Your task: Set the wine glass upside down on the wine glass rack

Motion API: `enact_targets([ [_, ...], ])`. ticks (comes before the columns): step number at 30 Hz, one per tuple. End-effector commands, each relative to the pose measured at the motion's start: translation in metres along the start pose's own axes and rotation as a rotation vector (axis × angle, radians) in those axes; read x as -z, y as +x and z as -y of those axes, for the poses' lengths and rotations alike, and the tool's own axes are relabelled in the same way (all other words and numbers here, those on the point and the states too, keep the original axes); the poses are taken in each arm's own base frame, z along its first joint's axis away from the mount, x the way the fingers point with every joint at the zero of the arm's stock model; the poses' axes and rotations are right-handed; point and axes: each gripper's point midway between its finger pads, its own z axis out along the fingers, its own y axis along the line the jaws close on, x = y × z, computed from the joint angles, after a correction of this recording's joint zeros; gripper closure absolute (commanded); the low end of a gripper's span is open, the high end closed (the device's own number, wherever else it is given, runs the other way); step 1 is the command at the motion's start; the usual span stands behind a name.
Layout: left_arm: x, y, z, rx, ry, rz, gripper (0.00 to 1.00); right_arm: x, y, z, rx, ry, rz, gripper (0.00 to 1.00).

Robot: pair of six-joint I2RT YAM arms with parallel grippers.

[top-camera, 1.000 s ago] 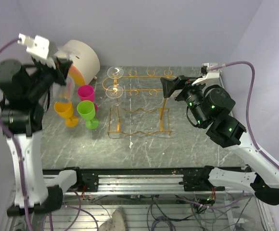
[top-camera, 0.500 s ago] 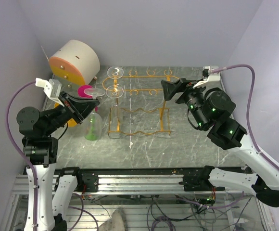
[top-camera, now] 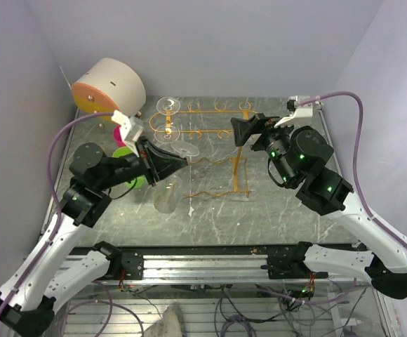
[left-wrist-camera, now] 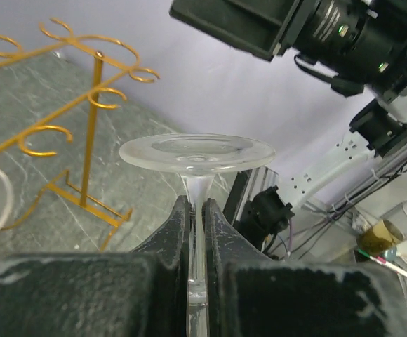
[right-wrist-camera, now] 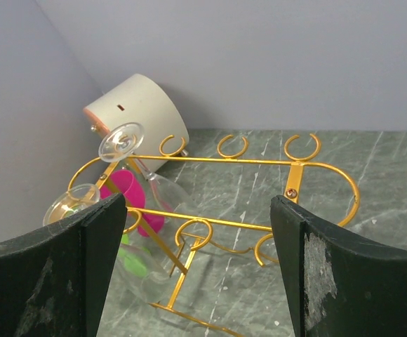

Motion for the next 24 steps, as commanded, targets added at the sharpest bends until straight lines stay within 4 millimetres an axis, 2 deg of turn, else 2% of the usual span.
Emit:
enact_targets([
  [1,-0.015,-0.014,-0.002,-0.083,-0.043,0.067,0.93,0.003,-0.016,0.005,-0.022,0.027,0.034,0.18],
  [7,-0.032,0.01,-0.027,-0.07,-0.094,0.093,0.93,0.008,-0.024,0.011,-0.018,0.049,0.054,0.18],
  [11,-0.046,0.023,-0.033,-0.105,-0.1,0.084,0.93,0.011,-0.029,0.014,-0.009,0.054,0.071,0.18],
  [14,-0.058,0.015,-0.034,-0.101,-0.095,0.105,0.93,0.014,-0.03,0.016,0.0,0.052,0.079,0.17],
  [19,-0.069,-0.008,-0.05,-0.122,-0.151,0.202,0.93,0.013,-0.029,0.016,0.067,0.049,0.062,0.17],
  [24,-0.072,-0.001,-0.065,-0.096,-0.183,0.194,0.93,0.011,-0.031,0.015,0.132,0.045,0.051,0.16],
])
